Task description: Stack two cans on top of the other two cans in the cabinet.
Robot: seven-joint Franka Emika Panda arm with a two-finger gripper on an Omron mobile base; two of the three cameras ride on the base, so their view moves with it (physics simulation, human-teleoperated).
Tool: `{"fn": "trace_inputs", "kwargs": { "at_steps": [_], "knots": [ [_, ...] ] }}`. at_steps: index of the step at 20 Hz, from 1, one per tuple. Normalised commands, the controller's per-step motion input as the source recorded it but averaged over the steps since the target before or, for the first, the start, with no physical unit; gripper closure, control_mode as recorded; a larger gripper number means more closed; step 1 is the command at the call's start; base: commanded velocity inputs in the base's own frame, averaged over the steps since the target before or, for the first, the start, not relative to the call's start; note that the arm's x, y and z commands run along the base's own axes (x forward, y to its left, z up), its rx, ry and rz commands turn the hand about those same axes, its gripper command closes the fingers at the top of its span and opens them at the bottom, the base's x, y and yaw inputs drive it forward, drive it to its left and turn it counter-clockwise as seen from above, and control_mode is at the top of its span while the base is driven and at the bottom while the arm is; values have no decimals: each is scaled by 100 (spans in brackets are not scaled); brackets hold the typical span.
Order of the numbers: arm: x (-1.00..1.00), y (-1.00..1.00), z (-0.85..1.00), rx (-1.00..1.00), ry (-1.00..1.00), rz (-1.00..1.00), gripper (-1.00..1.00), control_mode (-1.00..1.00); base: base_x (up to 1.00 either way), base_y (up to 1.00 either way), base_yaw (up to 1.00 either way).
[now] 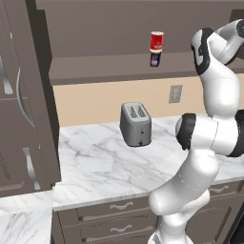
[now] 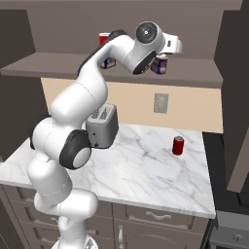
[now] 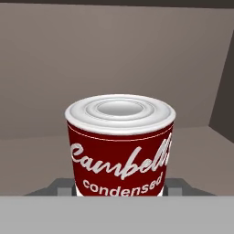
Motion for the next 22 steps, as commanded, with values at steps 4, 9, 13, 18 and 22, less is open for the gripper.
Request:
{"fn": "trace_inputs", "kwargs": {
  "at_steps": [4, 9, 13, 18, 22],
  "knots": [
    [0, -1, -12, 0, 0, 0, 100, -100, 0, 0, 0],
    [0, 0, -17, 0, 0, 0, 100, -100, 0, 0, 0],
    [1, 0, -20, 0, 0, 0, 100, -100, 0, 0, 0],
    [8, 0, -13, 0, 0, 0, 100, -100, 0, 0, 0],
    [1, 0, -10, 0, -1, 0, -100, -100, 0, 0, 0]
  ]
}}
